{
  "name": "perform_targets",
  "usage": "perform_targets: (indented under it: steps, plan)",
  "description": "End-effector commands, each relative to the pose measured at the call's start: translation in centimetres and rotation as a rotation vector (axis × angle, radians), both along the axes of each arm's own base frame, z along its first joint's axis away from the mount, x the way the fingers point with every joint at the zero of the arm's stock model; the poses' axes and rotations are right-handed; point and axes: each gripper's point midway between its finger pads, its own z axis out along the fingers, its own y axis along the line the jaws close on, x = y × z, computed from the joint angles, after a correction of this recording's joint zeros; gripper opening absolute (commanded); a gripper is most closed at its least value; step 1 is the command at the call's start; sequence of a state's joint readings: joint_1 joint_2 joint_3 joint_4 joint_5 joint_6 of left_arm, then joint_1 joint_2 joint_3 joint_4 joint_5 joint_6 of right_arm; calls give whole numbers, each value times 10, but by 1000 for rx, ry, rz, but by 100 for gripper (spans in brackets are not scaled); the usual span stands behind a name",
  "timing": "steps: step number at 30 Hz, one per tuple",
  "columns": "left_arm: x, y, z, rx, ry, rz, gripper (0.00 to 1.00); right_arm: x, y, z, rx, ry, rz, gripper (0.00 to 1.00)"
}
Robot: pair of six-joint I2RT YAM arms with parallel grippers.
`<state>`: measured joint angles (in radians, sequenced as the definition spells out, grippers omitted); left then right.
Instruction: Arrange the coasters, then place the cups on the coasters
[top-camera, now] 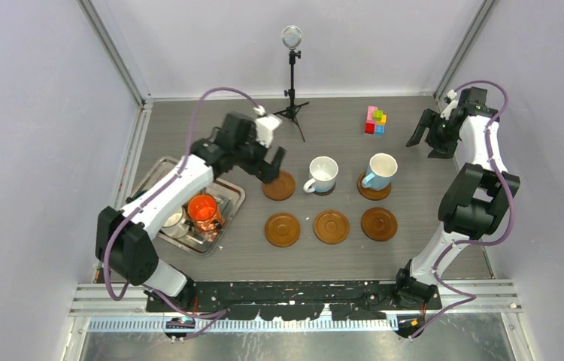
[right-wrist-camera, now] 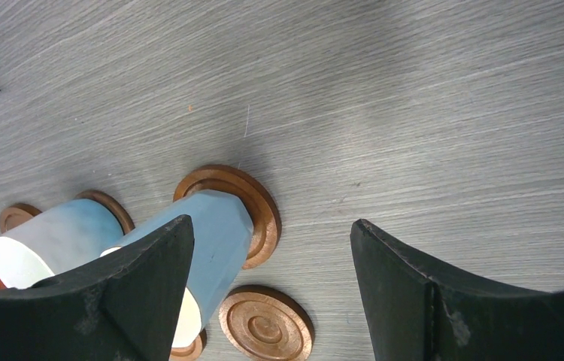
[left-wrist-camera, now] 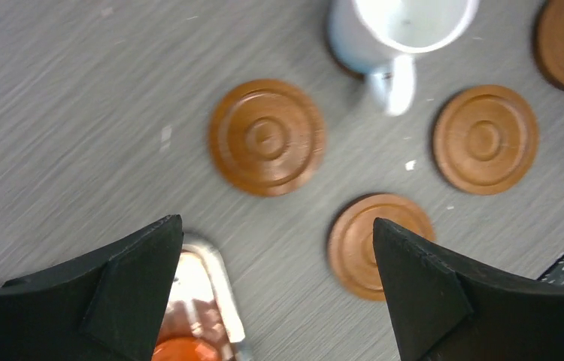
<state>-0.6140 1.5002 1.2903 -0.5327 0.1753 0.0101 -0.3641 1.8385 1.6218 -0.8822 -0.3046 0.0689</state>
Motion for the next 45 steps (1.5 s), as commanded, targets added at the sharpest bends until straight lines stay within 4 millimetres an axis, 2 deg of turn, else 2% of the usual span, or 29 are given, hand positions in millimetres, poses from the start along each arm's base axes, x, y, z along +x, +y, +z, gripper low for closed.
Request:
perform_targets:
  steps: [1, 6, 9, 14, 17, 22, 25, 30, 37, 42, 45]
  plan:
    - [-4, 60, 20, 50, 82, 16, 100, 6, 1, 29, -14, -95, 20, 81]
    - [8, 150, 30, 83, 120, 164, 100, 9, 1, 32, -7, -105, 27, 81]
    - [13, 209, 31, 167, 124, 270, 100, 9, 3, 30, -2, -102, 33, 81]
    - [14, 279, 34, 168, 183, 486, 99, 8, 5, 28, 2, -94, 35, 81]
    - [3, 320, 29, 171, 247, 609, 96, 8, 6, 27, 6, -92, 33, 81]
    - [-36, 373, 18, 219, 322, 765, 93, 4, 9, 26, 12, -95, 39, 81]
    - [-53, 386, 8, 311, 346, 768, 93, 2, 13, 24, 32, -97, 45, 81]
    - [-64, 397, 7, 416, 381, 659, 94, 7, 20, 25, 44, -89, 90, 81]
    - [-92, 413, 2, 429, 392, 524, 94, 18, 8, 32, 10, -48, 113, 81]
    - [-104, 415, -14, 420, 358, 277, 90, 22, 7, 38, 2, -41, 133, 81]
    - [-99, 420, -23, 439, 309, 125, 90, 25, 4, 40, -10, -38, 135, 81]
